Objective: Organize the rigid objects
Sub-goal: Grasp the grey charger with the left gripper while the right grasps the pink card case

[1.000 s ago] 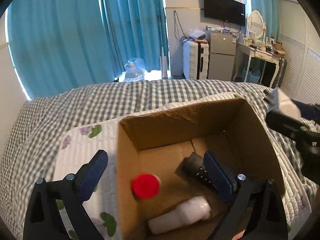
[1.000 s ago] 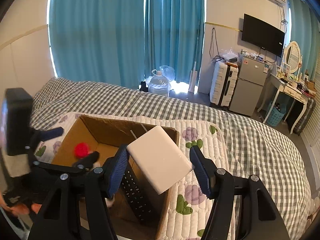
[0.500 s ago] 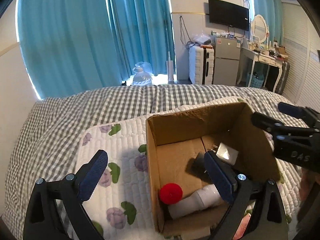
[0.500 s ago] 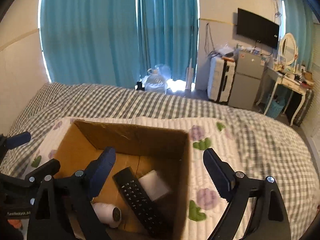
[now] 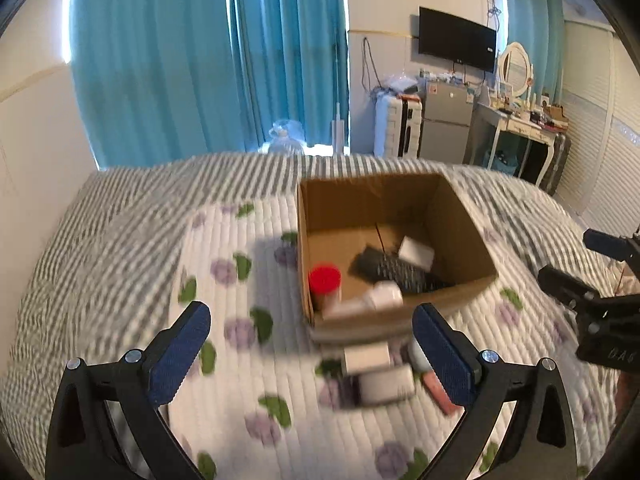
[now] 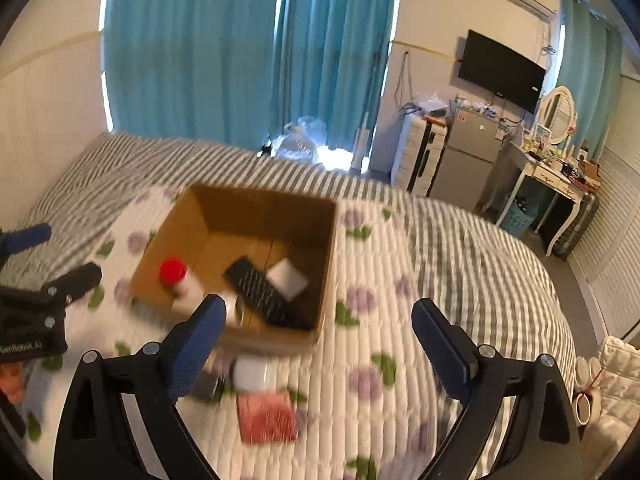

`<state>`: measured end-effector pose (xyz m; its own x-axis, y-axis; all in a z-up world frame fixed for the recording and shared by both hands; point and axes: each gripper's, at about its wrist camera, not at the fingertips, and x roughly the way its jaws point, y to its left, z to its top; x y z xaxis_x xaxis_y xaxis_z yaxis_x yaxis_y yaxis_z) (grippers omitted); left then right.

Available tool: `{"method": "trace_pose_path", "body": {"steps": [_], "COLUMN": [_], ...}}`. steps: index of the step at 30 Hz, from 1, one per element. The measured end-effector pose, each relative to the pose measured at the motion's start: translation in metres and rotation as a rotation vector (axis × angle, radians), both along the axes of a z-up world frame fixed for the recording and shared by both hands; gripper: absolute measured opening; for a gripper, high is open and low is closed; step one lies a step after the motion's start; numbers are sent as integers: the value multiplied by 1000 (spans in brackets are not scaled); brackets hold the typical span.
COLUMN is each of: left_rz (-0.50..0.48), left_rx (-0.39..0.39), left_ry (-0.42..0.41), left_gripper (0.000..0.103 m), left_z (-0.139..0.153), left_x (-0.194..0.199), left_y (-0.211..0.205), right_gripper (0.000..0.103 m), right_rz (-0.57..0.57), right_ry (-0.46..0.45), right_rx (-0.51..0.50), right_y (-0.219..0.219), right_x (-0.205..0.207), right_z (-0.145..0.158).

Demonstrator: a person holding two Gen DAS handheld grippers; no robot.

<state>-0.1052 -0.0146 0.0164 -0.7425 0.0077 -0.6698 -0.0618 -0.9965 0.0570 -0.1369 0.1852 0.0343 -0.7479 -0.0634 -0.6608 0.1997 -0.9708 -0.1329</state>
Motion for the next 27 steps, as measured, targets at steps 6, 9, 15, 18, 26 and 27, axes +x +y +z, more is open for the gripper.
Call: {"method": "trace_pose_path", "body": {"steps": [6,9,15,18,26,27], "left_rz": [67,66,66,54,53,53], "left_rx": [-37,-9,-33,-12,-14,-18], "left_ry": [-28,-79,-127,-151,-175,-174], "left_gripper": [103,103,103,103,103,103], "left_z": [-46,-72,-109,-119,-127,-127], "left_x": [21,18,10,9,11,13], "left_y": [2,3,10,11,11,12], "right_gripper": [95,95,87,86,87,87], "right_rz": [5,-20,-34,5,7,12], "right_ry": [-91,-153,-286,-316,-338,-331], "right_rx": [-48,-88,-80,-87,54,75], "right_y": [-2,2,4,-4,-17,-19], "right_x": [15,9,-7,-11,-13,-11], "right_z": [-70,-112,-173,-182,-210,-212]}}
